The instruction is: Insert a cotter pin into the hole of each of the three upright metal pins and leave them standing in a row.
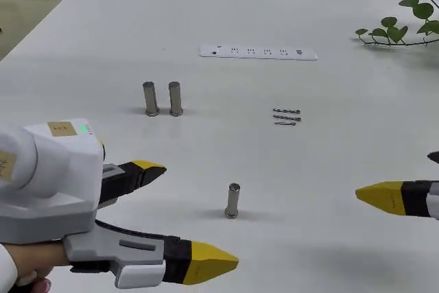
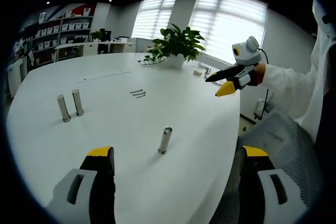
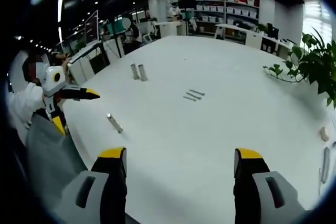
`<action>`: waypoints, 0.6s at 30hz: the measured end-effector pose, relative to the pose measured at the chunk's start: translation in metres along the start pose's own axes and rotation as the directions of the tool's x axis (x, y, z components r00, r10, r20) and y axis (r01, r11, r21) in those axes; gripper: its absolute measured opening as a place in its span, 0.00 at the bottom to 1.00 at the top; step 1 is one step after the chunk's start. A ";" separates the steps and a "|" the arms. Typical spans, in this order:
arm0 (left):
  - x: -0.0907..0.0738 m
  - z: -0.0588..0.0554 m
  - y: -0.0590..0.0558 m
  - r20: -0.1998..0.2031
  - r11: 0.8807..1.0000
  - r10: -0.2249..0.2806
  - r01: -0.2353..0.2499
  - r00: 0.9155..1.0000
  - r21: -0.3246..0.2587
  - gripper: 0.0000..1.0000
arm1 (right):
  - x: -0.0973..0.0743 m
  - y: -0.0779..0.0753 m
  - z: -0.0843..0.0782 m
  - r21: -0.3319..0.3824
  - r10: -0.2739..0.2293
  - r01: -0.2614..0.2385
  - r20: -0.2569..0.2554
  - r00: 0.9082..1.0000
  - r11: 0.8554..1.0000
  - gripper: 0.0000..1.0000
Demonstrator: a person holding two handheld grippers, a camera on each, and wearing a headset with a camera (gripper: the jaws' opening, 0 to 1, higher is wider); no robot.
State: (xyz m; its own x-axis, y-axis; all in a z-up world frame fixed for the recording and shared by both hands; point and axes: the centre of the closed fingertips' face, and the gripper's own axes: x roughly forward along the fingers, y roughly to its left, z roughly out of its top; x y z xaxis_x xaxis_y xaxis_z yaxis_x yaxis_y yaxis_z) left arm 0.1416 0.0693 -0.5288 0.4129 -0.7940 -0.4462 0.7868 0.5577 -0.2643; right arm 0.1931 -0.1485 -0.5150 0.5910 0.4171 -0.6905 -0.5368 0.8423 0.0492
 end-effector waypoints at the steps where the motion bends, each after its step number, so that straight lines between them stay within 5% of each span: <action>1: -0.001 -0.001 0.000 -0.002 1.000 0.003 -0.003 1.000 0.002 0.99 | 0.002 -0.002 0.002 -0.019 0.005 -0.005 -0.008 1.000 1.000 0.81; 6: -0.004 -0.001 0.004 0.004 1.000 0.031 -0.031 1.000 0.001 0.99 | 0.009 -0.009 0.016 -0.142 0.036 -0.040 -0.028 0.999 0.989 0.78; 11: -0.008 -0.002 0.007 0.014 0.998 0.052 -0.052 0.999 -0.020 0.99 | 0.020 -0.014 0.028 -0.296 0.078 -0.102 -0.090 0.993 0.950 0.71; 14: -0.010 -0.002 0.008 0.017 0.998 0.060 -0.059 0.998 -0.022 0.97 | 0.028 -0.024 0.034 -0.379 0.054 -0.094 -0.117 0.992 0.921 0.62; 18: -0.012 -0.002 0.008 0.022 0.998 0.058 -0.057 0.998 -0.034 0.97 | 0.039 -0.024 0.041 -0.392 0.083 -0.136 -0.149 0.985 0.910 0.60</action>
State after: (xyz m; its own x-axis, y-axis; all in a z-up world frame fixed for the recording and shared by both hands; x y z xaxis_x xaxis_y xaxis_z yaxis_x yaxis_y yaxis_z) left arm 0.1419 0.0832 -0.5272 0.4678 -0.7655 -0.4418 0.7457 0.6102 -0.2676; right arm 0.2533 -0.1382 -0.5136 0.4479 0.4302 -0.7838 -0.8048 0.5759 -0.1438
